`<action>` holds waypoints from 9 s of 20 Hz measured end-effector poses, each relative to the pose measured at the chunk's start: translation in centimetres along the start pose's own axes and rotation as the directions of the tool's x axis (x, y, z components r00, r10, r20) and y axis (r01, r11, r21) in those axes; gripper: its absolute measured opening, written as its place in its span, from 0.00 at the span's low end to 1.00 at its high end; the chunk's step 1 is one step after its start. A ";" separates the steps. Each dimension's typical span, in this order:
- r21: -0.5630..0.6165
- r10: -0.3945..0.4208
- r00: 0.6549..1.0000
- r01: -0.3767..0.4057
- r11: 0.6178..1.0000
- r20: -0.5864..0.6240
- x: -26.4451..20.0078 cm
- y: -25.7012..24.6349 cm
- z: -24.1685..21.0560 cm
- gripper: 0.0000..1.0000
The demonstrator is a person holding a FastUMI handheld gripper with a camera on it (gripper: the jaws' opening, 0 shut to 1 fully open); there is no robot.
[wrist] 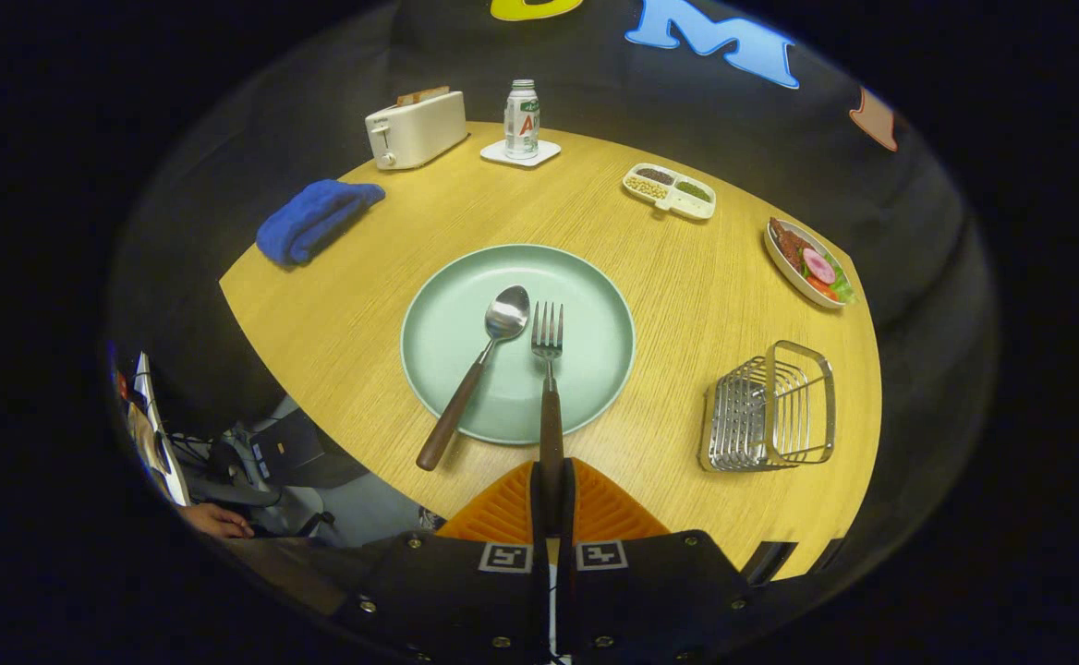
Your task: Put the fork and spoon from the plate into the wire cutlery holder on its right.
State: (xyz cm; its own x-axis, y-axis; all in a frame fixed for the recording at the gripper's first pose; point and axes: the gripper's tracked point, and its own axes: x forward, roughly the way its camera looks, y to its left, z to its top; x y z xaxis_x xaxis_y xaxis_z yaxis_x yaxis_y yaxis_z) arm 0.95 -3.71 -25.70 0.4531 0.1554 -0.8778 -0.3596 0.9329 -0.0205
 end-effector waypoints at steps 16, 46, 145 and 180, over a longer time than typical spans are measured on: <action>-0.013 -0.063 0.987 0.061 0.998 -0.147 -8.7 -6.9 -1.9 0.03; 0.168 0.031 0.885 0.054 0.984 -0.465 -4.9 -15.4 -2.2 0.07; 0.136 0.205 0.955 -0.179 0.974 -0.213 -2.8 0.9 0.6 0.01; 0.404 0.166 0.959 -0.060 0.913 -0.231 -10.6 -15.0 -2.8 0.01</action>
State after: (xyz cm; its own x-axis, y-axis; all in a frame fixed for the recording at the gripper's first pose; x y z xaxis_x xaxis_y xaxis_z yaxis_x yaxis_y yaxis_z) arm -0.69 -20.27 -17.44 0.1865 0.2286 -0.9555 -0.0256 0.9734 0.2279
